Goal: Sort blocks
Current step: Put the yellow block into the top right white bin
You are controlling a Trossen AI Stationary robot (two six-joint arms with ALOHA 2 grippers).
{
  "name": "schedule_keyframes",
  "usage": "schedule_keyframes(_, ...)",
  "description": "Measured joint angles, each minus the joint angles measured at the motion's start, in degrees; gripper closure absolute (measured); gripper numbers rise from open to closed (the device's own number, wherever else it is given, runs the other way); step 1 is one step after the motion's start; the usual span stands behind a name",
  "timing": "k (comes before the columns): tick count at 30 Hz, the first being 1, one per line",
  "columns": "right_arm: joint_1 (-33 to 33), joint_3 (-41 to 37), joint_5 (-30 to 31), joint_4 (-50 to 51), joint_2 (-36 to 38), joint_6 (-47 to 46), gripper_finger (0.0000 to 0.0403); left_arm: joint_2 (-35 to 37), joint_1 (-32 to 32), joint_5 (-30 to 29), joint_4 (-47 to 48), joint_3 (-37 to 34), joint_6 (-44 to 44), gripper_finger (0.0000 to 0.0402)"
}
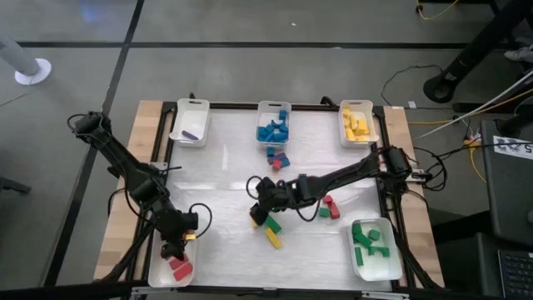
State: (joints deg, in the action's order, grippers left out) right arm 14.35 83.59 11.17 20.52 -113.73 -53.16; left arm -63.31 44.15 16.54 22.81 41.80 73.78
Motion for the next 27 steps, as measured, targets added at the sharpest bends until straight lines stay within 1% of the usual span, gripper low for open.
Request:
schedule_keyframes(3,0.5,0.0,-0.2,-3.9,-2.6,-2.2,0.0104,0.7,-0.4,-0.3,0.1,0.0,-3.9,0.0219)
schedule_keyframes(6,0.8,0.0,-0.1,-4.0,-4.2,-5.9,0.0104,0.8,-0.7,-0.9,0.0,0.0,-7.2,0.0219)
schedule_keyframes(8,0.7,0.0,1.3,-3.5,-4.9,-8.0,0.0104,0.8,-0.7,-1.0,0.1,0.0,-9.4,0.0219)
schedule_keyframes(13,1.1,0.0,2.4,-4.3,-7.8,-11.3,0.0104,0.8,-0.6,-1.7,0.1,0.0,-13.5,0.0219)
schedule_keyframes(16,1.2,0.0,3.0,-4.3,-9.3,-11.4,0.0104,0.8,-0.6,-2.3,0.1,0.0,-15.9,0.0219)
schedule_keyframes(23,1.9,0.2,8.3,-4.8,-10.8,-11.5,0.0104,0.8,-0.6,-2.8,0.2,0.0,-17.3,0.0219)
schedule_keyframes(27,2.3,0.2,10.4,-4.6,-10.9,-11.5,0.0118,0.8,-0.6,-3.4,0.2,0.0,-18.1,0.0219)
